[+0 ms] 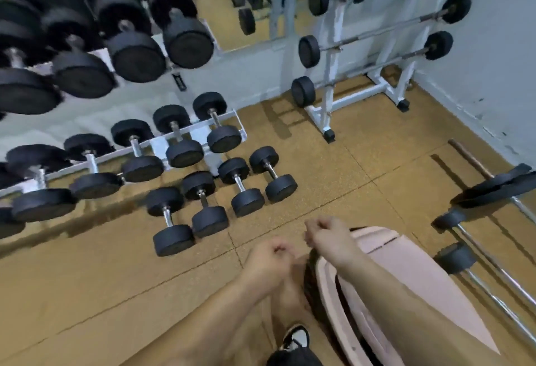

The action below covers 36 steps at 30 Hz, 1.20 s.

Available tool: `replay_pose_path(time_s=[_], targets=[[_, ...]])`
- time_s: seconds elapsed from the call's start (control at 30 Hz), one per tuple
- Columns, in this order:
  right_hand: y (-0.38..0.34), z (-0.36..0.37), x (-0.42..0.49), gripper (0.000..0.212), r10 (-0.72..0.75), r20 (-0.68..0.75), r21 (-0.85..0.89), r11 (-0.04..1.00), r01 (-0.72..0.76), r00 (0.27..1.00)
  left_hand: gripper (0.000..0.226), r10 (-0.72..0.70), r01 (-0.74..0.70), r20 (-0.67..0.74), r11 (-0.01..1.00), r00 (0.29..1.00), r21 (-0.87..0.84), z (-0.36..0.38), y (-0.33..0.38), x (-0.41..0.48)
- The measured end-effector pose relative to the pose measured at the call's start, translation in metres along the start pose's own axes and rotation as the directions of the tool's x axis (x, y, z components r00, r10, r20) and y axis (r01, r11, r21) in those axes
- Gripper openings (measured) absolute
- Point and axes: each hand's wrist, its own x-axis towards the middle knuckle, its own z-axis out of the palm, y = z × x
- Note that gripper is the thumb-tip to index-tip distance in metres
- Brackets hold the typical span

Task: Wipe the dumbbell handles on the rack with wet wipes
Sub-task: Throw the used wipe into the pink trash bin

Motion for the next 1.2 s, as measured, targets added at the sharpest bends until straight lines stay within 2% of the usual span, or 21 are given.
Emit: replay_pose_path(time_s=[0.17, 0.27, 0.37, 0.43, 0.57, 0.7, 0.77, 0.87, 0.97, 1.03, 1.2], targets=[[-0.121, 0.146, -0.042, 0.031, -0.212, 0.185, -0.097, 0.968, 0.233, 0.959, 0.016, 0.01, -0.084, -0.299, 0.968, 0.954, -0.235, -0.158, -0.065, -0.071], [-0.185, 0.272, -0.085, 0.024, -0.266, 0.329, -0.135, 0.937, 0.323, 0.906, 0.015, -0.042, -0.127, -0.469, 0.938, 0.882, -0.323, -0.262, -0.128, -0.127], [-0.222, 0.385, -0.125, 0.025, -0.268, 0.47, -0.158, 0.912, 0.379, 0.841, 0.021, -0.127, -0.107, -0.538, 0.918, 0.834, -0.383, -0.339, -0.194, -0.171], [-0.241, 0.452, -0.149, 0.023, -0.272, 0.545, -0.182, 0.885, 0.428, 0.793, 0.021, -0.194, -0.085, -0.551, 0.894, 0.812, -0.44, -0.384, -0.234, -0.196], [-0.282, 0.581, -0.194, 0.017, -0.247, 0.677, -0.205, 0.842, 0.5, 0.693, 0.023, -0.32, -0.088, -0.635, 0.847, 0.703, -0.525, -0.478, -0.307, -0.247], [-0.312, 0.685, -0.209, 0.018, -0.215, 0.747, -0.243, 0.792, 0.56, 0.629, 0.014, -0.412, -0.142, -0.675, 0.782, 0.612, -0.607, -0.557, -0.352, -0.266], [-0.331, 0.731, -0.209, 0.018, -0.196, 0.77, -0.256, 0.776, 0.576, 0.607, 0.012, -0.428, -0.177, -0.685, 0.759, 0.589, -0.627, -0.597, -0.37, -0.266], [-0.366, 0.82, -0.209, 0.017, -0.185, 0.835, -0.241, 0.724, 0.646, 0.518, 0.012, -0.481, -0.231, -0.697, 0.71, 0.532, -0.665, -0.668, -0.407, -0.271], [-0.404, 0.908, -0.223, 0.019, -0.15, 0.893, -0.222, 0.672, 0.706, 0.424, 0.015, -0.555, -0.275, -0.714, 0.672, 0.426, -0.687, -0.737, -0.442, -0.289], [-0.421, 0.968, -0.238, 0.021, -0.115, 0.922, -0.218, 0.633, 0.743, 0.369, 0.015, -0.61, -0.298, -0.709, 0.645, 0.354, -0.704, -0.774, -0.468, -0.309], [-0.439, 1.107, -0.311, 0.025, 0.044, 0.971, -0.218, 0.565, 0.795, 0.235, 0.017, -0.743, -0.335, -0.62, 0.533, 0.253, -0.776, -0.833, -0.549, -0.383]])
